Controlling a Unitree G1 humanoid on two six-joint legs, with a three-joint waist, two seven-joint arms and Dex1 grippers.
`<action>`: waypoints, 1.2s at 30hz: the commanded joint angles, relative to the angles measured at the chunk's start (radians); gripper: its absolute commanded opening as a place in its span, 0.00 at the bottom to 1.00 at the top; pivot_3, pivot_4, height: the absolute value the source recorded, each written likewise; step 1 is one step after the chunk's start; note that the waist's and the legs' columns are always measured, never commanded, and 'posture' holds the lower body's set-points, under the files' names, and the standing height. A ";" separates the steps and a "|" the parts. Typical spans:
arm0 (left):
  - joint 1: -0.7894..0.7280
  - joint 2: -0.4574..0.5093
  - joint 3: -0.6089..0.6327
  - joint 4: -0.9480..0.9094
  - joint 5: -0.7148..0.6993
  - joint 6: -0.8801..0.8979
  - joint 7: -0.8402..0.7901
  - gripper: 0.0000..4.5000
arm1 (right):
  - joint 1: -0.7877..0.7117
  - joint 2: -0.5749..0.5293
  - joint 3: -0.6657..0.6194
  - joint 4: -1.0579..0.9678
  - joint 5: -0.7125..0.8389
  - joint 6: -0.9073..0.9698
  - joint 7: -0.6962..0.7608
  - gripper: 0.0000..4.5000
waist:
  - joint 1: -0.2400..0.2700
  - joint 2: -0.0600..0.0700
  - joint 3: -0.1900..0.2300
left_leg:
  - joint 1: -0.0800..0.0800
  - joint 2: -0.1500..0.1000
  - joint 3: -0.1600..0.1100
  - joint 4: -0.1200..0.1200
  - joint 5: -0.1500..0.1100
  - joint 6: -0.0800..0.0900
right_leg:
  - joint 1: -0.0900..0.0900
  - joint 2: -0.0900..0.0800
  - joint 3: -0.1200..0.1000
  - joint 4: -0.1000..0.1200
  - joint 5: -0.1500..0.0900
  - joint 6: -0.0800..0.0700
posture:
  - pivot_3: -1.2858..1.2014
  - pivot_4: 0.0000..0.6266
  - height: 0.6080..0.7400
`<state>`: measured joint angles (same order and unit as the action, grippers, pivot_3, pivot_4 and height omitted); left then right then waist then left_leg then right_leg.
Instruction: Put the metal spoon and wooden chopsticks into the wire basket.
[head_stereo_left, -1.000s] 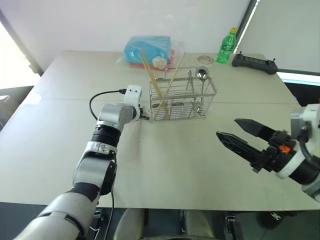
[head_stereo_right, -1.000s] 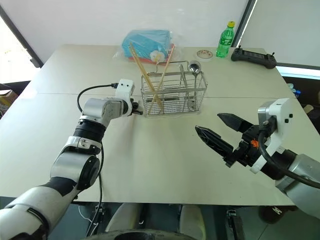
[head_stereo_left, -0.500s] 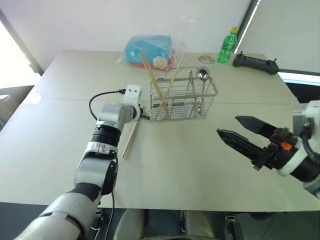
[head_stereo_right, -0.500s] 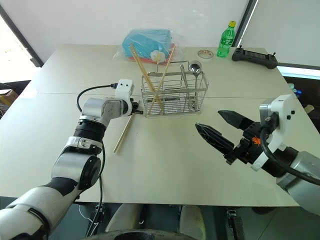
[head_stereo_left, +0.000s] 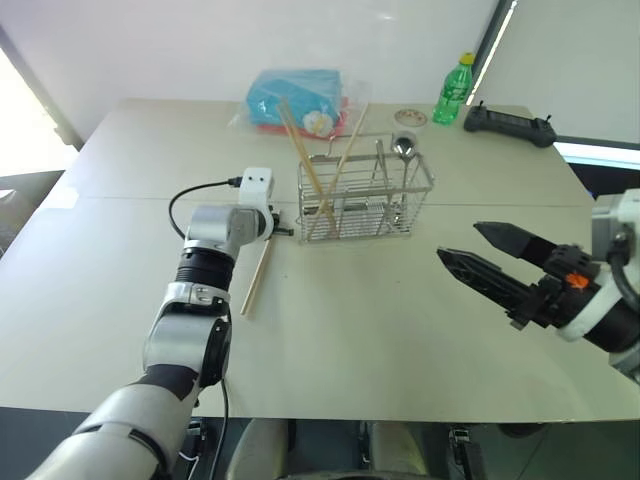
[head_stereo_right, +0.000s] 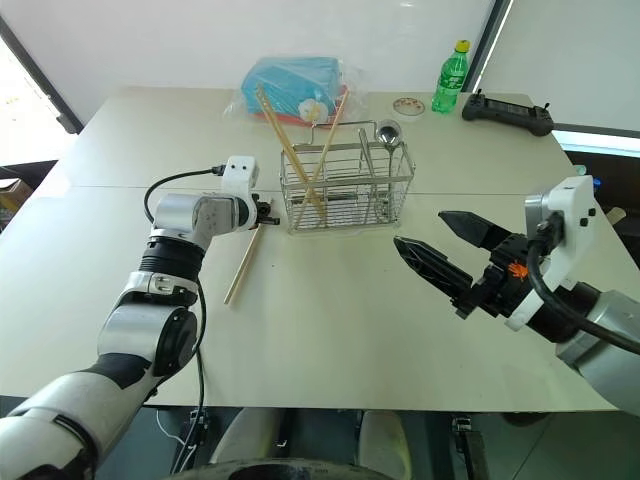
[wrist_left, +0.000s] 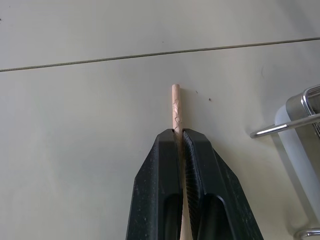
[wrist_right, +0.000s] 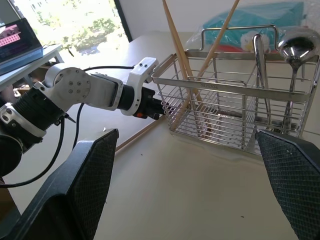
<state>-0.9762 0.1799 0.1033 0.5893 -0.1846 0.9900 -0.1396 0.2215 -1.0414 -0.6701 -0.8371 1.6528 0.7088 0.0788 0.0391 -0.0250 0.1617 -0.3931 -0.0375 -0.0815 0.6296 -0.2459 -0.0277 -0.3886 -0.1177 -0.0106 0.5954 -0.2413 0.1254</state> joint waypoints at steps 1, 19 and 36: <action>-0.051 0.053 0.078 -0.042 -0.035 -0.085 -0.022 0.01 | -0.024 -0.016 0.004 0.004 0.005 -0.012 0.003 1.00 | -0.001 -0.002 0.002 | 0.000 0.000 0.000 0.000 0.000 0.000 | -0.001 0.000 0.000 0.000 0.000 0.000 | 0.52 0.24 0.85; -0.268 0.206 0.374 -0.262 -0.461 -0.447 -0.309 0.01 | -0.072 -0.035 0.050 0.041 -0.001 0.003 0.025 1.00 | 0.002 -0.004 0.003 | -0.003 0.000 0.000 0.001 0.000 0.001 | -0.001 0.000 -0.001 -0.001 0.000 0.000 | 0.52 0.24 0.85; -0.160 -0.094 0.039 -0.323 -0.227 -0.888 -0.333 0.01 | -0.042 -0.041 -0.033 0.002 0.063 0.007 -0.015 1.00 | 0.003 -0.003 0.003 | -0.001 -0.001 0.003 0.001 0.000 0.001 | 0.001 0.001 0.001 -0.002 0.000 -0.001 | 0.52 0.24 0.85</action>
<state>-1.1208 0.0840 0.1445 0.2862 -0.4241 0.1429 -0.4769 0.1787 -1.0752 -0.6541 -0.8152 1.6858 0.7227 0.0736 0.0422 -0.0279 0.1646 -0.3944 -0.0380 -0.0790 0.6311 -0.2463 -0.0268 -0.3874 -0.1172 -0.0098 0.5936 -0.2413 0.1245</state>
